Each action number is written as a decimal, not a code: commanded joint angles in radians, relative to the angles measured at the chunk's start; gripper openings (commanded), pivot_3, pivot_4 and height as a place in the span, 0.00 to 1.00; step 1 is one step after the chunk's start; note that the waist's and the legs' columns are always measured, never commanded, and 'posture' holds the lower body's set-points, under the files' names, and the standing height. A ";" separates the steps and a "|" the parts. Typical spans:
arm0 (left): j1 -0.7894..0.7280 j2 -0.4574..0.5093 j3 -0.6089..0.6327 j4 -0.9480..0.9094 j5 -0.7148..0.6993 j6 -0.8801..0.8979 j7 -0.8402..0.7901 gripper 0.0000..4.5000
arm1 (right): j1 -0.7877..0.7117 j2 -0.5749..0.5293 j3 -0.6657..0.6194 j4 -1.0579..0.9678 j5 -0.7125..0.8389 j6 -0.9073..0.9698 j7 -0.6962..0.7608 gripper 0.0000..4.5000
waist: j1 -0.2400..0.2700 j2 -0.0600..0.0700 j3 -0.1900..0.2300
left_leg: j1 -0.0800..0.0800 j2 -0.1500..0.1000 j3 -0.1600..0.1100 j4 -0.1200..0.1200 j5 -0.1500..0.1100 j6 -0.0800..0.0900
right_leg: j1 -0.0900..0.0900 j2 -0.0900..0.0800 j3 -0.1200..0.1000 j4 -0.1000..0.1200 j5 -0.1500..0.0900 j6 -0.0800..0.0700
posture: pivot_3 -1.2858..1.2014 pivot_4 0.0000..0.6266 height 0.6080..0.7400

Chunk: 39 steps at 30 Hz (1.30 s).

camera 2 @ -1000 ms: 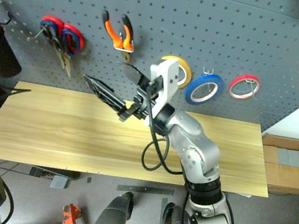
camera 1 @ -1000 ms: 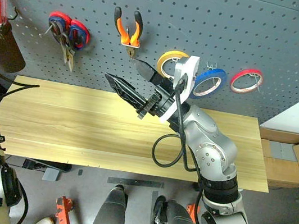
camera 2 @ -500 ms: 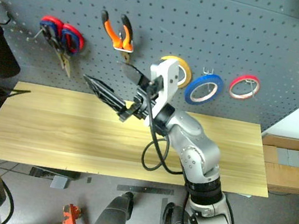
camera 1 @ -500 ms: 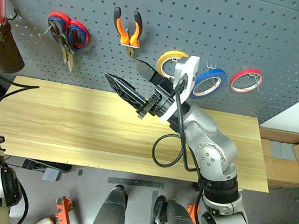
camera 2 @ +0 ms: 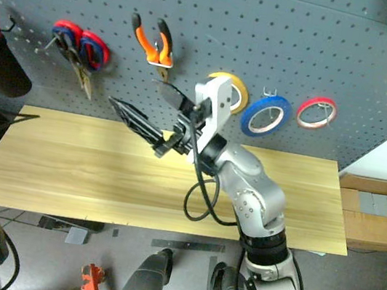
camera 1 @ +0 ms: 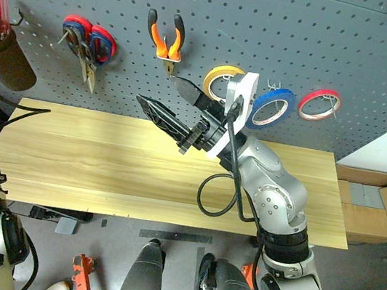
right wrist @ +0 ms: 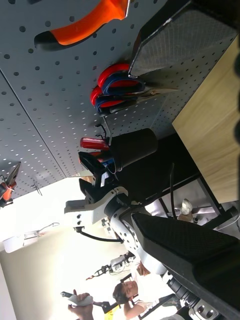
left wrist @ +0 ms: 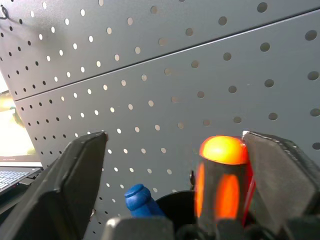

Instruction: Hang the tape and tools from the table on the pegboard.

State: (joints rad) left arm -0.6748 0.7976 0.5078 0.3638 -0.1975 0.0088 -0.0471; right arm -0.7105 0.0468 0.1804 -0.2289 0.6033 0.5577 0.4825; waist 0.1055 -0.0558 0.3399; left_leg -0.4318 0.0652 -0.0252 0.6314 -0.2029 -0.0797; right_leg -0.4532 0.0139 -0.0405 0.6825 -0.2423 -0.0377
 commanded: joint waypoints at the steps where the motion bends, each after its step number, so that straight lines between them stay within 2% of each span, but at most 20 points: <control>1: -0.018 0.025 0.029 -0.020 0.005 -0.030 0.012 0.99 | -0.009 0.004 -0.004 -0.048 0.006 -0.017 0.011 1.00 | 0.000 0.000 0.000 | 0.000 0.000 0.000 0.000 0.000 0.000 | 0.000 0.000 0.000 0.000 0.000 0.000 | 0.62 0.51 1.00; 23: -0.071 0.014 0.011 0.001 -0.001 -0.024 0.006 0.99 | -0.017 0.000 -0.008 -0.037 -0.008 -0.028 0.023 1.00 | 0.002 0.000 0.000 | 0.000 0.000 0.000 0.000 0.000 0.000 | 0.000 0.000 0.000 0.000 0.000 0.000 | 0.62 0.51 1.00; 39: -0.064 0.020 0.010 -0.008 0.007 0.019 0.011 0.99 | 0.005 -0.071 0.047 -0.048 -0.034 0.009 0.062 1.00 | 0.002 0.000 0.000 | 0.000 0.000 0.000 0.000 0.000 0.000 | 0.000 0.000 0.000 0.000 0.000 0.000 | 0.62 0.51 1.00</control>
State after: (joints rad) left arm -0.7287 0.7877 0.5073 0.3890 -0.1962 0.0219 -0.0364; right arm -0.7071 -0.0256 0.2221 -0.2290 0.5695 0.5690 0.5321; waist 0.1071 -0.0558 0.3399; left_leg -0.4318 0.0651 -0.0252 0.6311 -0.2028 -0.0798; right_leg -0.4532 0.0139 -0.0406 0.6824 -0.2425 -0.0374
